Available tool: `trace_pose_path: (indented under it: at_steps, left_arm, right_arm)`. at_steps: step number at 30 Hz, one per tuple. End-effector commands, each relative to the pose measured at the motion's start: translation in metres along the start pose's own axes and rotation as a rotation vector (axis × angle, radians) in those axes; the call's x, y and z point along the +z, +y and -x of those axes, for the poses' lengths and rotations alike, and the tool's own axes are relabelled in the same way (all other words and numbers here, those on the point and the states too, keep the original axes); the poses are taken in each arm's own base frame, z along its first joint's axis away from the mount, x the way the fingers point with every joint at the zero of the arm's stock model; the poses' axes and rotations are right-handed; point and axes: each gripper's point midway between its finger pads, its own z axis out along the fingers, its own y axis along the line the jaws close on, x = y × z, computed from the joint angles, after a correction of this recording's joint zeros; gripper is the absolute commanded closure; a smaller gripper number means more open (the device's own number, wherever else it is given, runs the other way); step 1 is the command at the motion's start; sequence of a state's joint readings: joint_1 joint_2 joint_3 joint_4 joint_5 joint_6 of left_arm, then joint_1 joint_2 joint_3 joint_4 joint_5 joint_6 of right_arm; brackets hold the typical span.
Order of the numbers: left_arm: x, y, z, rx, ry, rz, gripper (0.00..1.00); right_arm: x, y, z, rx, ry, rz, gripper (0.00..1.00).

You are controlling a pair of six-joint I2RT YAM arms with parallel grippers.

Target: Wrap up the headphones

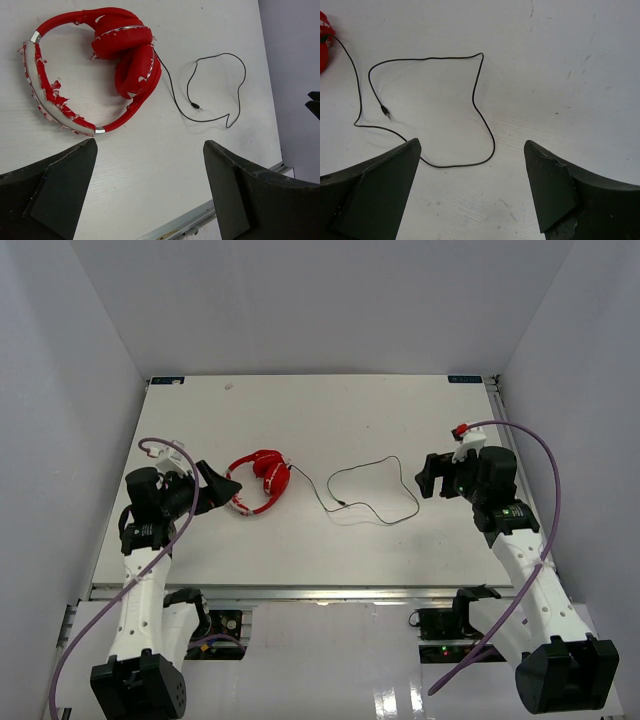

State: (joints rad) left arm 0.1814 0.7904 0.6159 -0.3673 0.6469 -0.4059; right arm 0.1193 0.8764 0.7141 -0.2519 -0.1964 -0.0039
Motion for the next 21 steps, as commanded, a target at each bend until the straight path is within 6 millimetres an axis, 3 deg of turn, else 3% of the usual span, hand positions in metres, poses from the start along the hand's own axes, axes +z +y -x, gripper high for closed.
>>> trace_pose_path:
  at_steps: [1,3,5,7,10,13,16,18,21]
  left_arm:
    - [-0.002,-0.005,-0.001,-0.039,0.001,-0.014,0.02]
    - [0.001,0.003,-0.003,-0.067,0.013,0.022,0.02]
    - [0.004,0.011,-0.008,-0.104,0.037,0.057,0.02]
    - [0.005,0.014,-0.009,-0.109,0.046,0.070,0.02]
    - [0.006,0.020,-0.011,-0.118,0.047,0.097,0.02]
    - [0.009,0.043,-0.019,-0.186,0.061,0.213,0.02]
    - [0.010,0.083,-0.035,-0.330,0.115,0.440,0.13]
    - [0.013,0.097,-0.047,-0.397,0.174,0.515,0.25]
    - [0.023,0.105,-0.053,-0.431,0.215,0.525,0.29]
  right_arm:
    - [0.004,0.012,0.012,-0.122,-0.058,0.105,0.10]
    - [-0.009,0.060,-0.004,-0.483,-0.059,0.487,0.10]
    - [-0.014,0.083,-0.021,-0.440,-0.026,0.661,0.10]
    - [-0.016,0.091,-0.026,-0.458,-0.026,0.738,0.10]
    - [-0.013,0.090,-0.028,-0.458,-0.038,0.736,0.10]
    - [-0.001,0.075,-0.038,-0.415,-0.010,0.644,0.10]
    - [0.002,0.068,-0.047,-0.367,0.003,0.647,0.10]
    - [0.001,0.065,-0.050,-0.343,0.000,0.655,0.10]
    - [0.003,0.063,-0.050,-0.329,0.001,0.655,0.10]
